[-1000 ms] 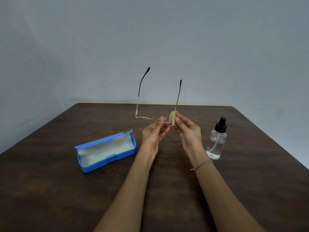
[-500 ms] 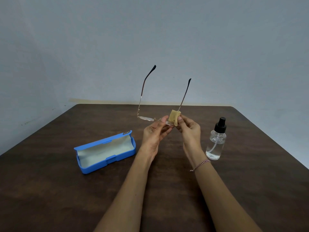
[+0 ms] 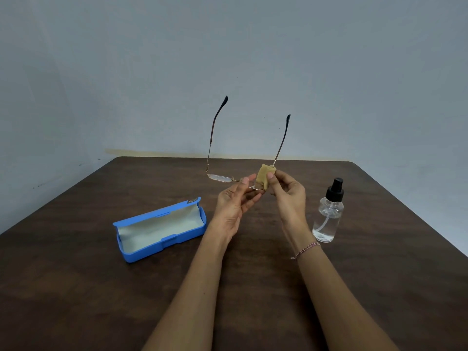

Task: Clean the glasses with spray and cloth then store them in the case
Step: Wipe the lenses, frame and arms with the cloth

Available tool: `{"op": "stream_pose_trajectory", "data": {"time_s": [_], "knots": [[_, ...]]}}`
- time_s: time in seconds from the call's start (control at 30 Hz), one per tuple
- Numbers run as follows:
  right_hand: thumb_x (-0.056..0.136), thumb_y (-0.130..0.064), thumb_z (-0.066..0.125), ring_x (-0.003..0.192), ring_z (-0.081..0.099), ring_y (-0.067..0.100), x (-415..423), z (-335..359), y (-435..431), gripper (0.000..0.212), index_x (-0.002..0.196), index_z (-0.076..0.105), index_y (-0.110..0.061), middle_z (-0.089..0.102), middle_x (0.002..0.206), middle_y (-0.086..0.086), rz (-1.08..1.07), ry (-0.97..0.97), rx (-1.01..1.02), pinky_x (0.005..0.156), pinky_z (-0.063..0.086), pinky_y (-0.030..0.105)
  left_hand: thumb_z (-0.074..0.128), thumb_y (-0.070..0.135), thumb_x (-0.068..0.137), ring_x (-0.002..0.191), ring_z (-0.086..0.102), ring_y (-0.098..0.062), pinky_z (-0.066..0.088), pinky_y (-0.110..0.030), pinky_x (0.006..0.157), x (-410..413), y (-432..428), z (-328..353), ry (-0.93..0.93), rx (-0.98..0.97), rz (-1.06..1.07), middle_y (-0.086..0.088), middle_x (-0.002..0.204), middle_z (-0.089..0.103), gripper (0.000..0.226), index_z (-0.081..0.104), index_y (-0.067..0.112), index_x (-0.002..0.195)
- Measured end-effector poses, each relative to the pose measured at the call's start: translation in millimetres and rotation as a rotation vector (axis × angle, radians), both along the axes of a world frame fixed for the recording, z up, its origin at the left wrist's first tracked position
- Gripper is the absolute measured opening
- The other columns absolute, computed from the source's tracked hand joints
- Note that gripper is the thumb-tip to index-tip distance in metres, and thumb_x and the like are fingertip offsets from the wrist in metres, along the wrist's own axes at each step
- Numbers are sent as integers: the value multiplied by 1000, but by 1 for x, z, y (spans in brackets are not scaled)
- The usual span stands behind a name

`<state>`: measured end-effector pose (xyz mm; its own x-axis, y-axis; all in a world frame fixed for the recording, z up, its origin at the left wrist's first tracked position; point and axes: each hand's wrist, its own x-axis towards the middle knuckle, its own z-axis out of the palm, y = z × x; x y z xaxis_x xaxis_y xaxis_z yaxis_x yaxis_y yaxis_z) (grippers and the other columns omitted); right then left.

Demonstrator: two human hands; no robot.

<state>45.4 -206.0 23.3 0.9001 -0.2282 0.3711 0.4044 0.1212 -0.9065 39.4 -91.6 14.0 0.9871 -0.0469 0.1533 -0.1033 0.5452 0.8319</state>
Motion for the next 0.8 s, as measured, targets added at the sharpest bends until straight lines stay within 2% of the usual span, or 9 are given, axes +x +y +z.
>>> {"op": "stream_pose_trajectory", "data": {"time_s": [0.1, 0.2, 0.27, 0.33, 0.43, 0.5, 0.67, 0.8], "knots": [[91, -25, 59, 96, 63, 14, 1, 0, 1, 13, 101, 64, -20, 69, 96, 1, -42, -38, -80, 86, 50, 27, 65, 31, 73, 82, 71, -15, 57, -23, 75, -1, 0, 2, 11, -16, -8, -6, 89, 74, 37, 67, 7, 101], [93, -25, 54, 98, 62, 16, 5, -3, 2, 21, 109, 61, -12, 68, 100, 4, -61, -14, -169, 89, 50, 29, 71, 41, 56, 82, 71, -15, 57, -23, 73, -1, -2, 2, 16, -21, 14, -4, 87, 75, 55, 66, 5, 98], [95, -24, 52, 96, 62, 14, 6, -5, 2, 21, 110, 59, -11, 66, 99, 1, -79, 14, -184, 87, 50, 27, 72, 41, 52, 82, 71, -16, 58, -23, 71, -1, -4, 2, 23, -18, 1, -6, 87, 74, 59, 66, 4, 99], [96, -23, 50, 93, 61, 12, 7, -6, 2, 18, 109, 57, -13, 65, 95, -1, -103, 20, -183, 83, 50, 24, 73, 33, 58, 83, 70, -17, 58, -23, 72, -2, -5, 1, 25, -15, -27, -8, 91, 73, 51, 66, 5, 100], [96, -24, 50, 91, 61, 12, 7, -6, 1, 17, 108, 57, -14, 64, 96, 0, -155, 19, -181, 81, 49, 23, 67, 7, 77, 86, 70, -17, 58, -25, 74, -2, -7, 1, 29, -21, -40, -8, 98, 71, 29, 64, 3, 105], [95, -25, 51, 91, 61, 13, 7, -6, 0, 18, 108, 57, -13, 65, 97, 1, -191, 15, -183, 80, 48, 23, 64, -2, 80, 87, 70, -16, 58, -25, 77, -1, -7, 0, 16, -16, -20, -7, 97, 72, 29, 63, 5, 108], [93, -26, 54, 92, 63, 16, 9, -8, 2, 16, 105, 58, -15, 66, 95, 2, -223, 31, -164, 84, 51, 29, 72, 4, 68, 90, 67, -20, 56, -26, 82, 2, -8, -3, -32, 21, 19, -10, 91, 69, 43, 64, 8, 109], [89, -26, 61, 92, 65, 17, 10, -8, 2, 23, 106, 63, -10, 69, 96, 5, -194, 65, -134, 86, 54, 34, 63, -4, 80, 83, 70, -16, 57, -25, 78, 3, -8, -3, 16, -13, 53, -11, 102, 68, 14, 64, -1, 94]]}}
